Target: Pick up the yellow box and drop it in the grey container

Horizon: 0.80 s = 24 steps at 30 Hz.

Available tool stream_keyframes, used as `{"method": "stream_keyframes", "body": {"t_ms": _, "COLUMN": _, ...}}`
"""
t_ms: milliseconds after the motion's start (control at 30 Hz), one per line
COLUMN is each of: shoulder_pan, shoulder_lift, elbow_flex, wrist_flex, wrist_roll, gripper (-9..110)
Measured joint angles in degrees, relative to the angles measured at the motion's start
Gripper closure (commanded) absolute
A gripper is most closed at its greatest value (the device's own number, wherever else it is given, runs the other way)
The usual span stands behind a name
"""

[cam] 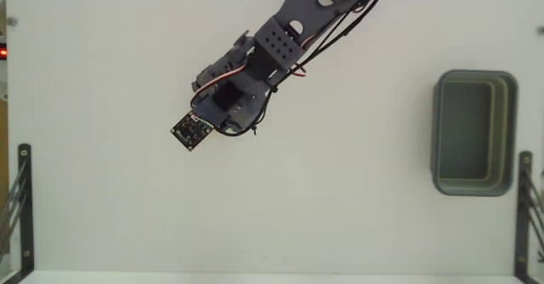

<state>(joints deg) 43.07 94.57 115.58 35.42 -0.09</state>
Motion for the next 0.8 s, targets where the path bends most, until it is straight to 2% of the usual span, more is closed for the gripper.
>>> {"method": "stream_keyframes", "body": {"t_ms": 800, "shoulder_pan": 0.0, "shoulder_lift": 0.09, "elbow_flex": 0.0, "wrist_flex": 0.0, "wrist_roll": -0.18, "gripper": 63}}
